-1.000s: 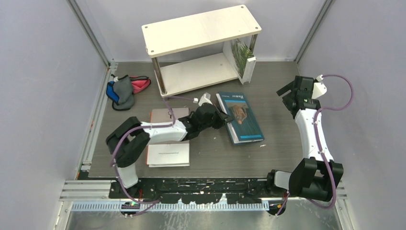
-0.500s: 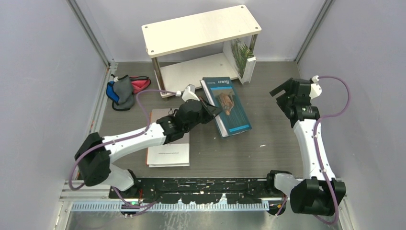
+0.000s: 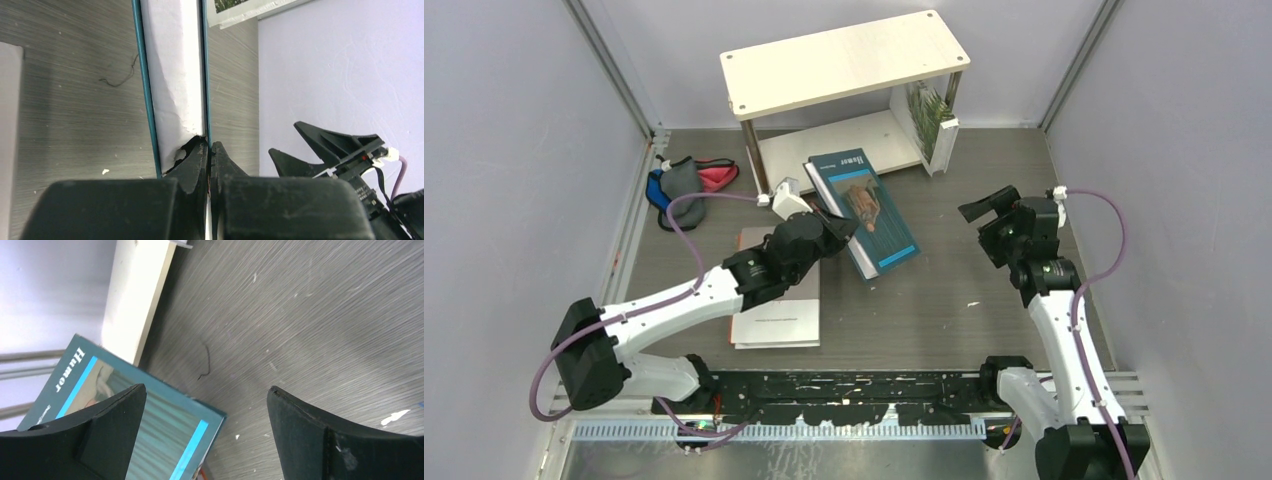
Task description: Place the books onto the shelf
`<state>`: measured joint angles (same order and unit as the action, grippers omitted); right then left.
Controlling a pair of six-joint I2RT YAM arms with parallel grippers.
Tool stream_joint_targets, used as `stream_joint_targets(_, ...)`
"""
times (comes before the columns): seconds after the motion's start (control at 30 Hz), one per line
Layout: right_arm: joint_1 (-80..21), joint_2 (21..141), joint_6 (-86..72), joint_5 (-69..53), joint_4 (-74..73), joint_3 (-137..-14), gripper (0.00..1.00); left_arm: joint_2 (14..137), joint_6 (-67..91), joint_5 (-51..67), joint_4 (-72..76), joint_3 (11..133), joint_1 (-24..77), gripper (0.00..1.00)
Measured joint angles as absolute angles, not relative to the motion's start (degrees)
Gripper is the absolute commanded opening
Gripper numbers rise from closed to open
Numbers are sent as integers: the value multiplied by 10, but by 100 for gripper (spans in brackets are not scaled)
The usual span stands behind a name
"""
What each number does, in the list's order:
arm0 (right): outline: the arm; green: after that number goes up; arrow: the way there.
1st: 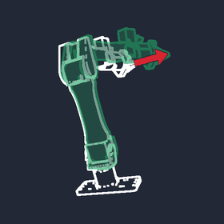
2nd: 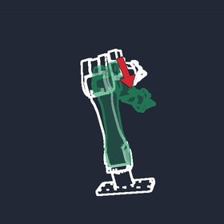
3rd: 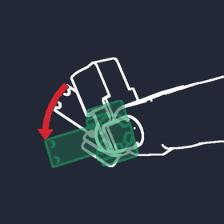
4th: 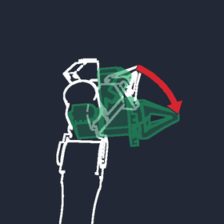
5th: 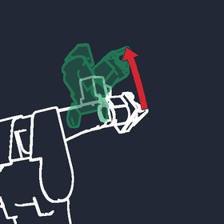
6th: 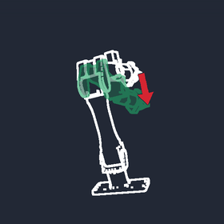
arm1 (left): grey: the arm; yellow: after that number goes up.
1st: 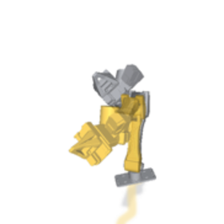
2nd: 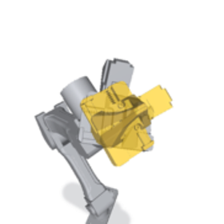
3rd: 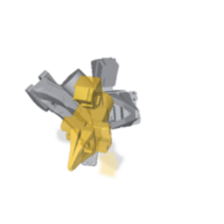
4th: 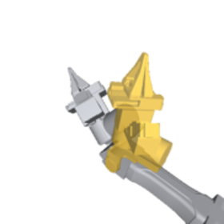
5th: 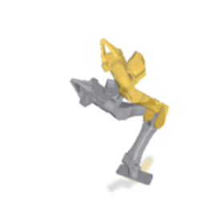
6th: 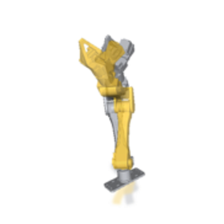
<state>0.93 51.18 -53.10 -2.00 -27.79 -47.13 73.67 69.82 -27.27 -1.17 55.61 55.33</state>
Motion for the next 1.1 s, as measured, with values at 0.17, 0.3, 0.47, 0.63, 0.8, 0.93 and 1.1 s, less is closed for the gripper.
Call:
stream_joint_targets(0.17,-10,475,-578,-58,-243,-426,96,727,703,-289,-7,539,546,0)
stream_joint_targets(0.3,-25,445,-620,-95,-209,-382,96,724,717,-296,7,526,535,0)
stream_joint_targets(0.47,-41,420,-663,-127,-171,-333,96,723,746,-302,34,517,522,0)
stream_joint_targets(0.63,-58,405,-707,-145,-129,-280,96,722,785,-303,64,505,512,0)
stream_joint_targets(0.8,-80,426,-741,-154,-73,-252,96,724,820,-303,79,500,509,0)
stream_joint_targets(0.93,-88,451,-765,-157,-15,-244,96,728,837,-299,87,500,509,0)
stream_joint_targets(1.1,-93,488,-788,-158,52,-243,96,734,854,-290,92,500,509,0)
